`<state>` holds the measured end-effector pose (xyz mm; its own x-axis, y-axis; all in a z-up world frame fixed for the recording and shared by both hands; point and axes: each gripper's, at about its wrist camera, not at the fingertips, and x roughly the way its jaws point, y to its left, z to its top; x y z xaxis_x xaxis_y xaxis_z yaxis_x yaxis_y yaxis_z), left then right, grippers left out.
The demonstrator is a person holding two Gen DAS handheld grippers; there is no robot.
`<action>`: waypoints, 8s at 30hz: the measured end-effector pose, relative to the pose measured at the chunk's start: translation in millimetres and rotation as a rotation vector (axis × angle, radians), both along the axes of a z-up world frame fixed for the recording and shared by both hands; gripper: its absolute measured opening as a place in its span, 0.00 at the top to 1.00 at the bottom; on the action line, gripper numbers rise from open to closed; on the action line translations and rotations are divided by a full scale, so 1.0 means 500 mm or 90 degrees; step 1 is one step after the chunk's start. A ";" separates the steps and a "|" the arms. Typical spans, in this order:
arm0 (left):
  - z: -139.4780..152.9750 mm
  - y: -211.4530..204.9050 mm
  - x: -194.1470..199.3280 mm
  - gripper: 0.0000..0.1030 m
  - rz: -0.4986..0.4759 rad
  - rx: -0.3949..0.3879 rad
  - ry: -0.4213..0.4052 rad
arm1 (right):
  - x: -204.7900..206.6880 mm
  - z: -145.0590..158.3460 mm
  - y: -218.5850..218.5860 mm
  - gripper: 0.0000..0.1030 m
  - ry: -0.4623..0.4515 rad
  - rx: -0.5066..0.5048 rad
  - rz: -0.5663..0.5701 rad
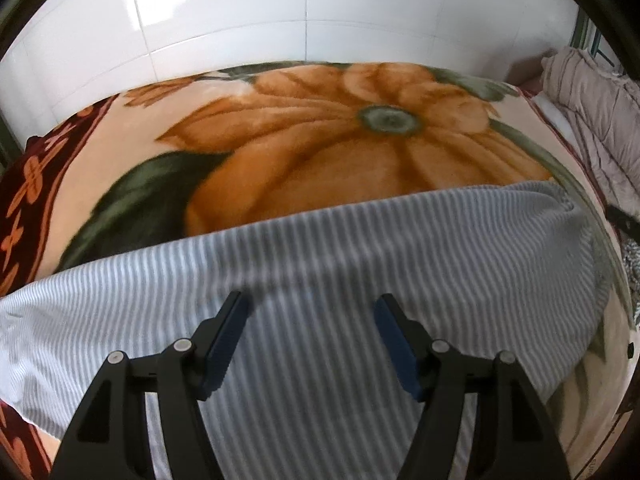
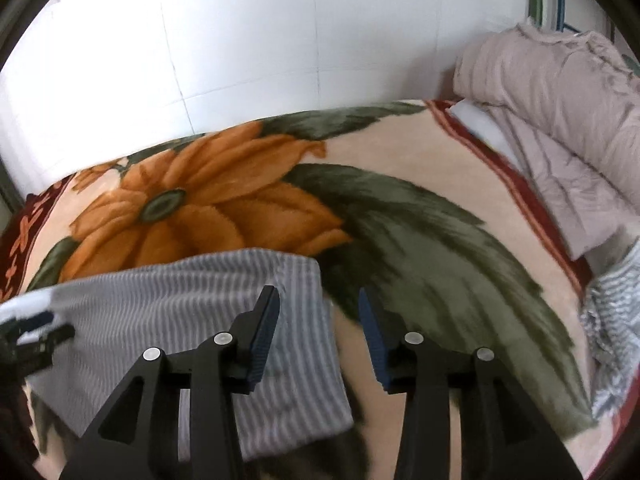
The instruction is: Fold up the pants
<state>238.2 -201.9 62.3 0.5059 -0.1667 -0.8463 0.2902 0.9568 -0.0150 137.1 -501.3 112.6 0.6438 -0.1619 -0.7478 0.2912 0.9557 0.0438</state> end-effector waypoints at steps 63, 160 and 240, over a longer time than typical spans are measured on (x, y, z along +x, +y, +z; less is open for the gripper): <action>0.051 1.013 -0.042 0.32 0.342 0.051 -0.053 | -0.104 -0.099 0.668 0.59 0.085 0.060 0.204; 0.265 0.461 -0.083 0.84 0.263 -0.141 -0.198 | -0.220 0.000 0.367 0.59 -0.013 0.111 0.053; 0.016 0.502 -0.215 0.40 0.279 -0.122 -0.041 | 0.064 -0.118 0.356 0.79 0.129 0.216 0.091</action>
<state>130.5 49.1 70.2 0.6140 -0.0759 -0.7856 -0.1340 0.9709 -0.1985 169.1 -323.4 53.6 0.4766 0.1964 -0.8569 0.1912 0.9282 0.3192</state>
